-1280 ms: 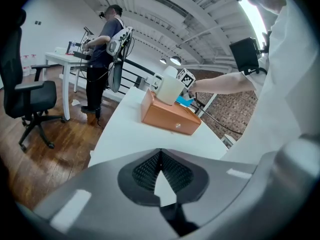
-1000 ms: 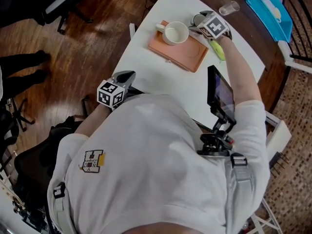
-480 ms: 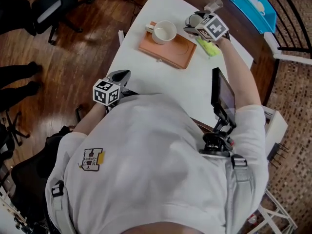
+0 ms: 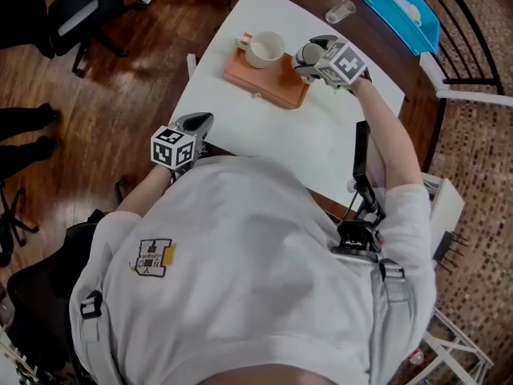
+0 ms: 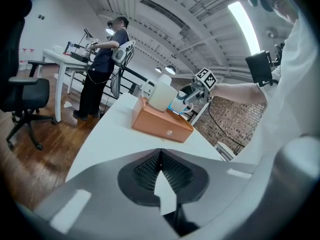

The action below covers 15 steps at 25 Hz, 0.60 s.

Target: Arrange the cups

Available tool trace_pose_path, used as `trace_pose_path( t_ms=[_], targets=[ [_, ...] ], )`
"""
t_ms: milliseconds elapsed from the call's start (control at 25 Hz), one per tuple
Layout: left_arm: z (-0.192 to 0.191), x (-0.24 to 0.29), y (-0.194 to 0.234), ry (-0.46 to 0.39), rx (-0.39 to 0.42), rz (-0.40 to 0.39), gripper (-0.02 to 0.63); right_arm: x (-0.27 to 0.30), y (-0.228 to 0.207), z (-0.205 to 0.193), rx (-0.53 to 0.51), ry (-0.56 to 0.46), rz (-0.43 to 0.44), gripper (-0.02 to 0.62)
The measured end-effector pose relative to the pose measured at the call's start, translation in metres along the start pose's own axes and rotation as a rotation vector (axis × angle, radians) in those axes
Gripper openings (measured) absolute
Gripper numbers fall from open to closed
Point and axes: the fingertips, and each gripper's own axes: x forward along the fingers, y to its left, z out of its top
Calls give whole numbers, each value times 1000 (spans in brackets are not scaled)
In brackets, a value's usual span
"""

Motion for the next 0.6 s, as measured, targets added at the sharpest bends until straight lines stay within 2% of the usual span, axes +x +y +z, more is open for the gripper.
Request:
trace_pose_path(
  t_ms=[280, 600],
  targets=[
    [-3, -3, -1, -13, -7, 15, 0, 15, 18, -5, -32, 29, 49, 402],
    [-6, -21, -2, -41, -3, 48, 0, 25, 34, 5, -58, 26, 60, 402]
  ],
)
